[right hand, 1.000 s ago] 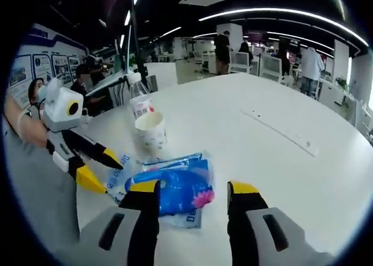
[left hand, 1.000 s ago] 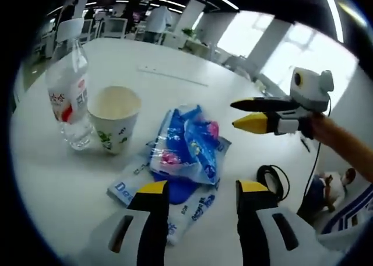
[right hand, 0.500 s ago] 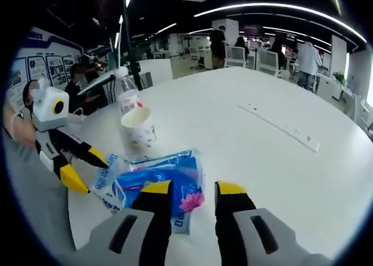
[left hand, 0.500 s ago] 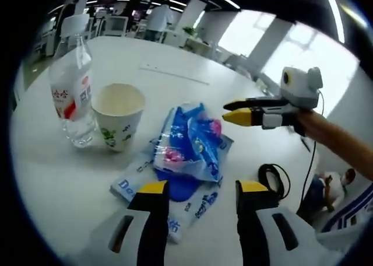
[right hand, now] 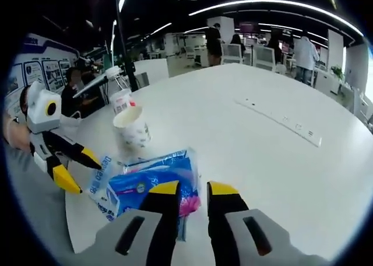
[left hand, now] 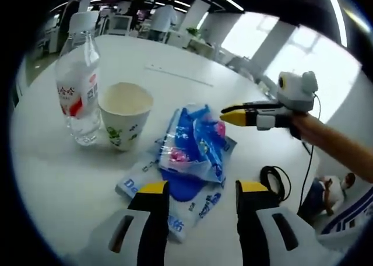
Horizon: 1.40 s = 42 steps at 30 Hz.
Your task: Arrange the tabletop items into an orderly group along one side of the table until the central work area is clear of visible clutter.
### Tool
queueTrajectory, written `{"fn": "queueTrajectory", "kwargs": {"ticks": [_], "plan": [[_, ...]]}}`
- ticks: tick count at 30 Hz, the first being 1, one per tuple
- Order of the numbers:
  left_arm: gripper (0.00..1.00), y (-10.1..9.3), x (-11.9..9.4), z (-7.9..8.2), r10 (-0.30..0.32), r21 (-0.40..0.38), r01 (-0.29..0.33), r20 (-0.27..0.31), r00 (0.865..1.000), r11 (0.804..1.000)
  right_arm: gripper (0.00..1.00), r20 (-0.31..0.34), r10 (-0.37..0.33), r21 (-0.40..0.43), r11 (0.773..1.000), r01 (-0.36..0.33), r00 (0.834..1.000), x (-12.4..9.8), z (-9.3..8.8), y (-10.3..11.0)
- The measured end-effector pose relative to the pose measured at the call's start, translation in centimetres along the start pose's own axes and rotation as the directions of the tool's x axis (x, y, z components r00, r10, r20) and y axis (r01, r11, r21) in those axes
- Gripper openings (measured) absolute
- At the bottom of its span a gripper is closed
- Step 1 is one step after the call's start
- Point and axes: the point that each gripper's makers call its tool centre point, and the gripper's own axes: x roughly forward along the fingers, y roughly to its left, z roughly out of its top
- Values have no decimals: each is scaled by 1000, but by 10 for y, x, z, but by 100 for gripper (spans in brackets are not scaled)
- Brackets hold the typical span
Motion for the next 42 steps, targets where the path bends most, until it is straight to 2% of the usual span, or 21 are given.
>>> {"fn": "queueTrajectory", "kwargs": {"ticks": [8,18,28,42], "plan": [[42,-1,1,-1,-5,-5,5,-7,1000,1000,11,-23,-2,-9,1000,2,1000,5,-3,-1],[42,2,1,-4,-5,-14,4,-11,1000,1000,1,-37,-16,-20,1000,15,999,6,-7,-2],[42,4,2,-4,-4,-15,4,-17,1000,1000,0,-38,-36,-6,999,36,999,2,-10,-1],[41,-3,9,-6,-15,20,16,-37,999,1000,0,-35,-104,99,989,107,994,-18,-23,3]]}}
